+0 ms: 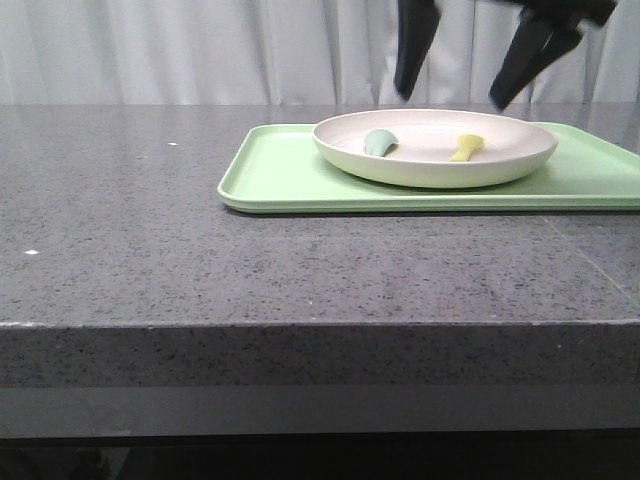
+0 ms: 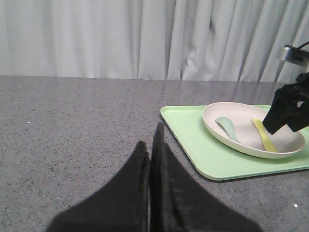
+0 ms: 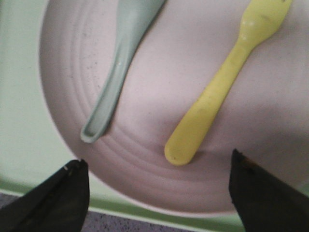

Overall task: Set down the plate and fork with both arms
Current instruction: 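Lower the right gripper into the plate and grasp the yellow fork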

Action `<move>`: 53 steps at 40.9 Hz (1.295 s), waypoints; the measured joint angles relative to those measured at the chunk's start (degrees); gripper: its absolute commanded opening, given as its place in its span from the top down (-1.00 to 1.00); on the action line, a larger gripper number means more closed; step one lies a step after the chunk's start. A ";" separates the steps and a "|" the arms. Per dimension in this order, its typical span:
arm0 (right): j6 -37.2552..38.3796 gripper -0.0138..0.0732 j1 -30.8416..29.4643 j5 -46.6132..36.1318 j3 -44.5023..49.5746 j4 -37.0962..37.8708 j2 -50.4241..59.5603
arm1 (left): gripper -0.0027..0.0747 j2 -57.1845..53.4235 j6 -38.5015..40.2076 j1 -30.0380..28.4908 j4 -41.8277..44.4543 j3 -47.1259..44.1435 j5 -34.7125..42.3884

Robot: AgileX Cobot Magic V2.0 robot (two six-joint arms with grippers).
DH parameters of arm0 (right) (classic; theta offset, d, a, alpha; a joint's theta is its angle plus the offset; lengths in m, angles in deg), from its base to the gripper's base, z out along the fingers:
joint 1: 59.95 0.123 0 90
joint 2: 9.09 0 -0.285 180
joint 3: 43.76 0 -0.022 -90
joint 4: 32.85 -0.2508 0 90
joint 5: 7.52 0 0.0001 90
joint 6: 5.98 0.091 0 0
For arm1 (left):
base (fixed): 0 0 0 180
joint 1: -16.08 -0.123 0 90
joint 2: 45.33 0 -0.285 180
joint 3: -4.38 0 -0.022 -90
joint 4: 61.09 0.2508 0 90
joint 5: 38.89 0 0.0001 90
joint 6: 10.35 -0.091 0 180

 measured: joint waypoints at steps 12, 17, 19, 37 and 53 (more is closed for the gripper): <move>3.46 -0.69 0.00 2.12 -3.85 0.14 -7.64 | 0.98 0.00 0.00 0.00 0.00 0.00 0.00; 3.68 -0.69 0.00 2.12 -4.09 0.51 -8.34 | 0.98 0.00 0.00 0.00 0.00 0.00 0.00; 3.72 -0.69 0.00 2.12 -4.02 0.78 -8.34 | 0.98 0.00 0.00 0.00 0.00 0.00 0.00; 4.08 -0.07 -1.67 3.14 -4.02 1.42 -8.36 | 0.98 0.00 0.00 0.00 0.00 0.00 0.00; 4.08 0.42 -1.67 3.37 -4.02 1.71 -8.66 | 0.98 0.00 0.00 0.00 0.00 0.00 0.00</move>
